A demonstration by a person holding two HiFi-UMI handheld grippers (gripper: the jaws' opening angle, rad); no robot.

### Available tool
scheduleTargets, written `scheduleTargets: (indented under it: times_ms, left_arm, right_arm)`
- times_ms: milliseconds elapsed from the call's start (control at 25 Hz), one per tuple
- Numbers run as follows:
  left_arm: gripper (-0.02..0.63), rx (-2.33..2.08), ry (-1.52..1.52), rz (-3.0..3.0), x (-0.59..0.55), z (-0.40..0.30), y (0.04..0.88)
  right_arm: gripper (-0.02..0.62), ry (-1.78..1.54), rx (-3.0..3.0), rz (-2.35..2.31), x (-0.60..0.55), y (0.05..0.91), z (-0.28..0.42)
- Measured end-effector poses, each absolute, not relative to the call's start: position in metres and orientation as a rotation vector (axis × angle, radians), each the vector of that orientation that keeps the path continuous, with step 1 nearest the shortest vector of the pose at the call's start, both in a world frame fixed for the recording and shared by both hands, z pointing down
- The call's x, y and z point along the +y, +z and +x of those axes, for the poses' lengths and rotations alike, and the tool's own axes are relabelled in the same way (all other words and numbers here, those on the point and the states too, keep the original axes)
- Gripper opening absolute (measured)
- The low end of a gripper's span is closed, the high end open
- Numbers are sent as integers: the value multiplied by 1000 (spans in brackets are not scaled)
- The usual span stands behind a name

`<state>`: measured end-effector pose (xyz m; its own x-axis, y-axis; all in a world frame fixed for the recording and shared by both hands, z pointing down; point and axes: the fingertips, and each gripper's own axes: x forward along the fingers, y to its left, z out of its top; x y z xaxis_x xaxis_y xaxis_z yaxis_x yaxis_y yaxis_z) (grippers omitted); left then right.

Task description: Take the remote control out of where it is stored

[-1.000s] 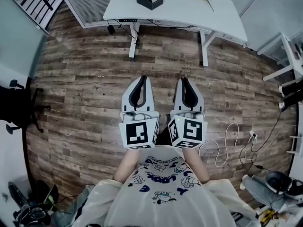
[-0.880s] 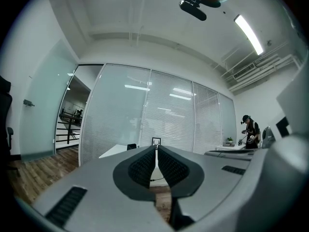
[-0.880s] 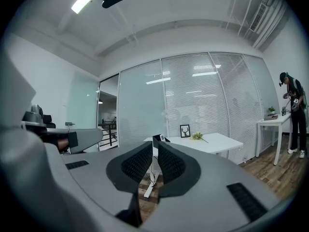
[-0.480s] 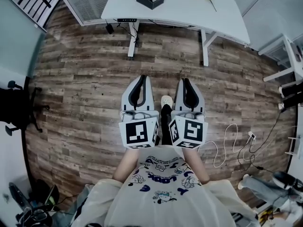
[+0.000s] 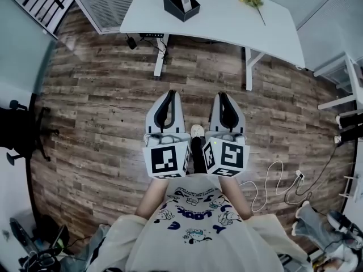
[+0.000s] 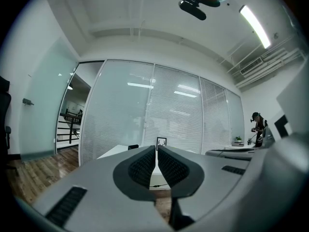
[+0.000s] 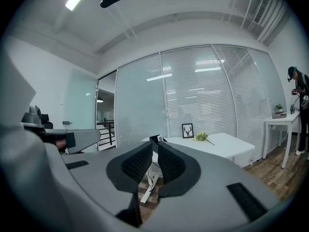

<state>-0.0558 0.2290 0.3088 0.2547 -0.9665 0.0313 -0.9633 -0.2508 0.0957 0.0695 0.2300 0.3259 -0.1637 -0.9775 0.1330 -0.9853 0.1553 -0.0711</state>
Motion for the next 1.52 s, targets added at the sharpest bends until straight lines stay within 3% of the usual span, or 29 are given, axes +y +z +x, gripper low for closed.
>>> scheduleTargets:
  times_ms: [1000,1520]
  left_arm:
    - [26,-1983,-9,2336,21,12,300]
    - [26,-2005,1,2292,-51,-6,313]
  right_arm:
    - [54,253,-2451,1873,3,321,130]
    - [54,264,-2440,1843,-68,336,120]
